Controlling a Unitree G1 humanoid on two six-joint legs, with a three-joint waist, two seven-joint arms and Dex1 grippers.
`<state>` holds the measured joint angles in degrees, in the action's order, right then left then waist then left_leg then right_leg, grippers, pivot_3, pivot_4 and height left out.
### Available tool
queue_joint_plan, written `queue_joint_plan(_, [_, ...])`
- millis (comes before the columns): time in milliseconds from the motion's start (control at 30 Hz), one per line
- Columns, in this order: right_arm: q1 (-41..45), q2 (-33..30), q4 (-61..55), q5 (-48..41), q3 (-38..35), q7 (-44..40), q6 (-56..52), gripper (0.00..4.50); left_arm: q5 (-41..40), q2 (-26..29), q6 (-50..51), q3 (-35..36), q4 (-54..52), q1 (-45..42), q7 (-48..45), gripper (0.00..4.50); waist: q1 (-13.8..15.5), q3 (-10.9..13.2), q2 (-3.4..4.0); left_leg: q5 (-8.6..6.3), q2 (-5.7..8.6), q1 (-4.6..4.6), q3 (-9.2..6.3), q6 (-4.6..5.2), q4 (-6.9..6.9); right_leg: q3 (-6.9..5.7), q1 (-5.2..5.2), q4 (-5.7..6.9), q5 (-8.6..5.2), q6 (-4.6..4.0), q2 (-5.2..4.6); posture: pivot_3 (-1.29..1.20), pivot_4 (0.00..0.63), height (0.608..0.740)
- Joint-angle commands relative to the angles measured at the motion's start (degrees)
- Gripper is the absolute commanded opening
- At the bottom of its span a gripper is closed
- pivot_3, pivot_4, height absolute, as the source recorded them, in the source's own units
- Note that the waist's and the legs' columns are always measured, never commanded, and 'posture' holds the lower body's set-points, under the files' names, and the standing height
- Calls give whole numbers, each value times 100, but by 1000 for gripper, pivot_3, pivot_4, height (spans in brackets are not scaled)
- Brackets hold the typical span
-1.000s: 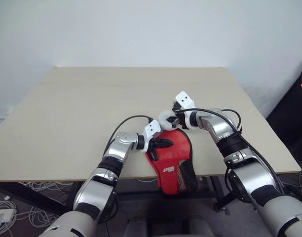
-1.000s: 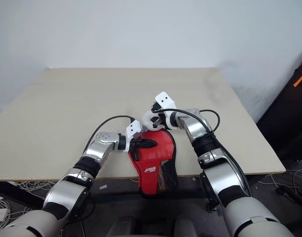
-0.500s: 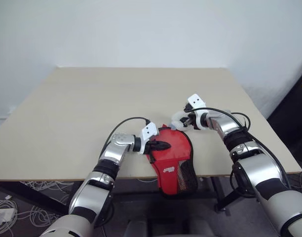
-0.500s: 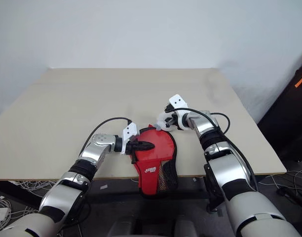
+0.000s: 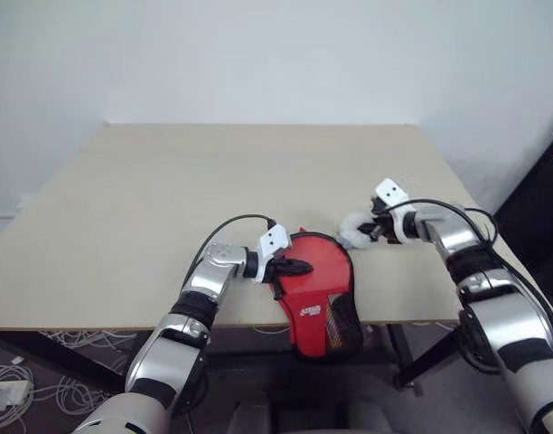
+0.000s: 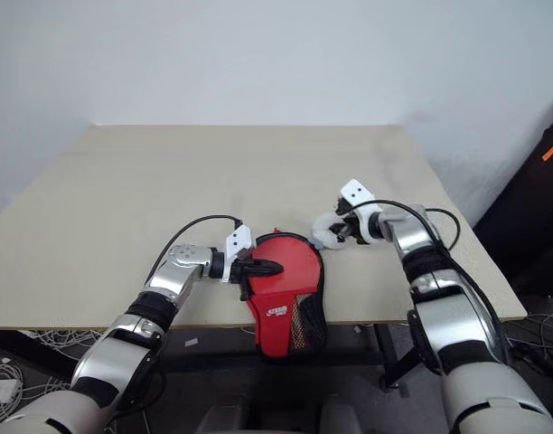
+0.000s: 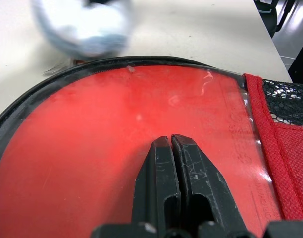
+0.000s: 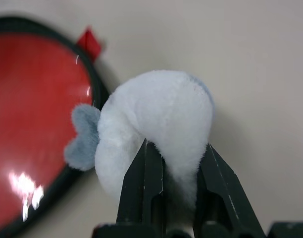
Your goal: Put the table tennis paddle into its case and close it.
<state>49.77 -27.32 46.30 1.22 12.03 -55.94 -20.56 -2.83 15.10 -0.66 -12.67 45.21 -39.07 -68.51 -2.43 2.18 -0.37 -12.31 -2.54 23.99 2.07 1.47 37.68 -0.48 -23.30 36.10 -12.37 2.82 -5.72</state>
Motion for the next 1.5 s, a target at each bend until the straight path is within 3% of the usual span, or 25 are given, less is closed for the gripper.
queue_joint_plan(33, [-265, -567, -939, -28, -195, -172, -333, 243, 134, 15, 67, -106, 191, 13, -44, 0, 0, -2, 9, 0, 0, 0, -1, 0, 1, 0, 0, 0, 0, 1, -1, 0, 0, 740])
queue_joint_plan(300, [-1526, -1404, -3284, -622, -453, -785, -1184, 243, 155, -63, -12, -112, 442, -182, -69, 0, 109, -3, 11, -8, 4, 7, 0, 10, 12, -3, 0, -4, -16, 26, -6, 0, 0, 740])
queue_joint_plan(600, [-2706, -2114, -5087, -1397, -687, -1224, -1673, 243, 187, -106, -185, -104, 730, -363, -112, 0, 156, -2, 10, -16, 4, 10, 5, 14, 19, -3, 1, -15, -18, 27, -8, 0, 0, 740])
queue_joint_plan(1500, [-5354, -3438, -8512, -2866, -936, -1741, -1820, 243, 274, -109, -351, -107, 1006, -490, -179, 0, 196, 0, -12, -28, -1, 10, 3, 13, 30, -5, 7, -24, -30, 17, -7, 0, 0, 740])
